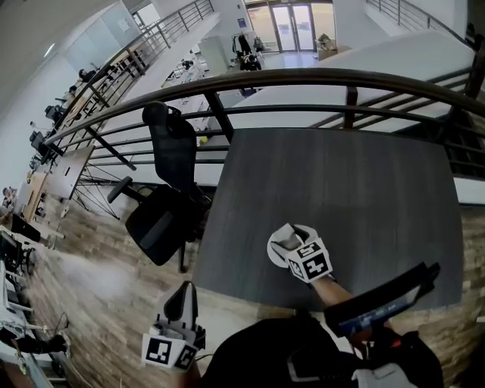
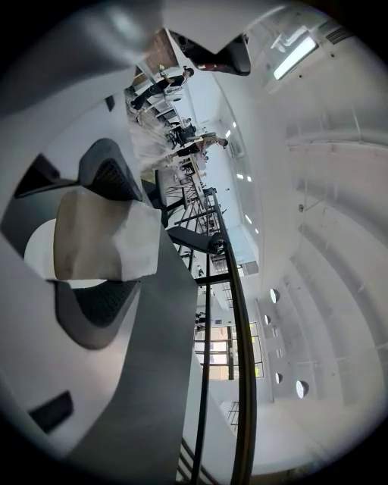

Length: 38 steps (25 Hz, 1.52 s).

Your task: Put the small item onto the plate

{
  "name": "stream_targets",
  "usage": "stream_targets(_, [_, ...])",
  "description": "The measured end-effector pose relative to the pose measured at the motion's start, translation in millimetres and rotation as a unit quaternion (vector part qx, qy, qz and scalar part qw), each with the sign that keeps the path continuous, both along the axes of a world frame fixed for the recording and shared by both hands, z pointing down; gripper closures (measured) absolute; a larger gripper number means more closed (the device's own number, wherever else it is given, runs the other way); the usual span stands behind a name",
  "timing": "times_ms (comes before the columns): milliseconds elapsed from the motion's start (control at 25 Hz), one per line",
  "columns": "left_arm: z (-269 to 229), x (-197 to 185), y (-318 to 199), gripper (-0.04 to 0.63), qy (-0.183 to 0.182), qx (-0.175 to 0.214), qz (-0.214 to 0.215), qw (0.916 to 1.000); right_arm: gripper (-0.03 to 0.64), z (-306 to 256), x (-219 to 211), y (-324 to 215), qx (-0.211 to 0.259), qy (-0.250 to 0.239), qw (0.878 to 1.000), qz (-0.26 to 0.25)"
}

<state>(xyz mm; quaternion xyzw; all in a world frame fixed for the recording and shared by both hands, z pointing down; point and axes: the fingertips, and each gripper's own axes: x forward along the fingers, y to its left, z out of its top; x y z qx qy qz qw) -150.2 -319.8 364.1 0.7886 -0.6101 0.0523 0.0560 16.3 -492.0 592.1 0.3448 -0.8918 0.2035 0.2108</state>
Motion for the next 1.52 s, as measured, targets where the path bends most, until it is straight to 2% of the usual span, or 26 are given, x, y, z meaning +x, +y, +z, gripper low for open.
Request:
stream_targets(400, [-9, 9, 3, 0.592, 0.012, -0.02, -0.029, 0.9993, 0.286, 61, 15, 0, -0.056, 0.051, 0.997, -0.01])
stream_targets(560, [-7, 5, 4, 0.592, 0.009, -0.026, -0.044, 0.9987, 0.286, 79, 10, 0, -0.081, 0.051, 0.995, -0.017])
stream_targets(800, [-10, 0, 5, 0.592, 0.012, -0.015, -0.056, 0.9982, 0.285, 112, 0, 5, -0.092, 0.091, 0.991, -0.032])
stream_targets(1120, [-5, -3, 24, 0.592, -0.014, -0.031, -0.082, 0.996, 0.285, 129, 4, 18, -0.104, 0.117, 0.987, -0.043])
stream_targets(1280, [-10, -1, 29, 0.592, -0.001, -0.029, -0.084, 0.996, 0.285, 136, 1, 21, -0.106, 0.131, 0.985, -0.043])
stream_targets(1520, [0, -12, 41, 0.592, -0.005, -0.043, -0.103, 0.9937, 0.285, 145, -2, 19, -0.092, 0.154, 0.983, -0.044])
